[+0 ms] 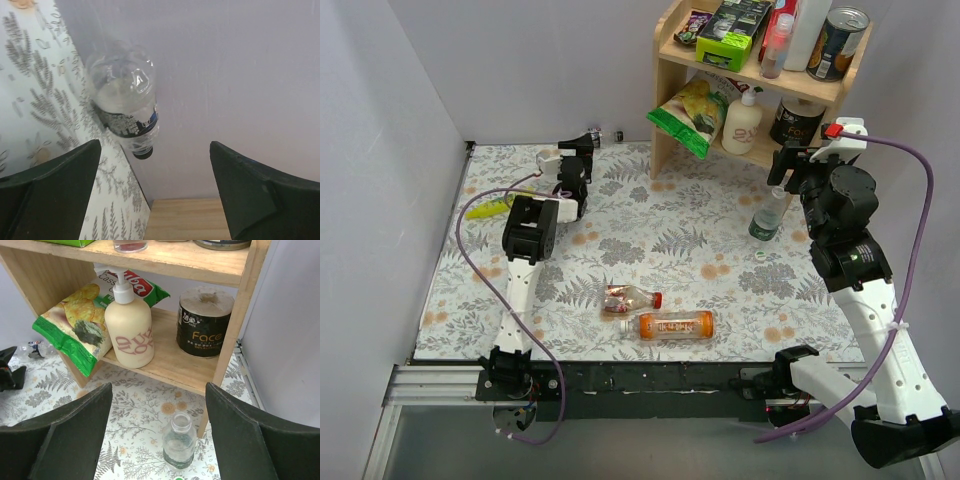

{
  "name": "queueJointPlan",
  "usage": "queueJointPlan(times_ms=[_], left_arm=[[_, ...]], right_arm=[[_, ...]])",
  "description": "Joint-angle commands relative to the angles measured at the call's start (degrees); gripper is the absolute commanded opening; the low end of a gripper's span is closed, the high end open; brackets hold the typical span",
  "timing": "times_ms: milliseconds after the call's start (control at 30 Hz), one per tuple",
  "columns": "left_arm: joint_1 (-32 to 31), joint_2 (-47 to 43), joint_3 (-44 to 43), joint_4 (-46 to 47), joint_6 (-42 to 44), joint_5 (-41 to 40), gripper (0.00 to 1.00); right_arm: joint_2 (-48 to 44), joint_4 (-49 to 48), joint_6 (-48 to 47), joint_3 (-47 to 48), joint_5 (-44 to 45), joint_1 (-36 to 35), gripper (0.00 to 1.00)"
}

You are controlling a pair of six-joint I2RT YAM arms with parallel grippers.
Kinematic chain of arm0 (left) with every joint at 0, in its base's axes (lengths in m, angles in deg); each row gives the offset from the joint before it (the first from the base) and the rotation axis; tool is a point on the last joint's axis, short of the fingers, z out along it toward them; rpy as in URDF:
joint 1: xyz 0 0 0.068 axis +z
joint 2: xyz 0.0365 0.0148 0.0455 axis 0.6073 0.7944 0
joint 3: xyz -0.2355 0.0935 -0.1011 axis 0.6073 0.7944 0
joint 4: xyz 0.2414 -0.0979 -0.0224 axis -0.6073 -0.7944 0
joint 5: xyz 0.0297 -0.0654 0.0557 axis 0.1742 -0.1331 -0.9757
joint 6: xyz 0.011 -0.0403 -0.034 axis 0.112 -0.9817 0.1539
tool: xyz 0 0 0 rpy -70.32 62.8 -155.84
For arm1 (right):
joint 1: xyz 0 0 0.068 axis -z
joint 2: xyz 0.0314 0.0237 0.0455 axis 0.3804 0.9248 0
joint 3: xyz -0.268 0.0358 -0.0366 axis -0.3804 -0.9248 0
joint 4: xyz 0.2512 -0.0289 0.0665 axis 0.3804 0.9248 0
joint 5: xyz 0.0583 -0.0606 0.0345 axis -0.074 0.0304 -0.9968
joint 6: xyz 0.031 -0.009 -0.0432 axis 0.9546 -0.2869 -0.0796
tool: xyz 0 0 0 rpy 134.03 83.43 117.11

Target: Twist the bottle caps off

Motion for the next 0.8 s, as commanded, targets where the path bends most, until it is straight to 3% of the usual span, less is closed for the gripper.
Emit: queueJointPlan(times_ms=[0,267,567,667,767], left_arm=[[0.49,7.36,-7.63,-9.85,-15.3,-0.1,0.91],[1.11,15.11,-22.84,-18.39,-17.68,-1.51,0.9],[1.55,20.99,-32.6,-24.8,-18.2,-2.39,0.89],[1.63,23.72,-36.38,-25.51,-19.25,-2.21,0.79],[1.72,24.52,-36.48,-24.03,-19.35,-2.47,0.6]], right_arm=[[0.22,-1.44,0.07,1.07,0.2,0.06,0.81],[0.22,-2.05,-0.55,1.42,0.2,0.06,0.81],[0.14,-2.84,-0.81,1.16,0.2,0.06,0.81],[-0.04,-3.1,-1.25,0.72,0.64,0.06,0.81],[0.05,-3.45,-1.34,0.28,0.91,0.14,0.81]])
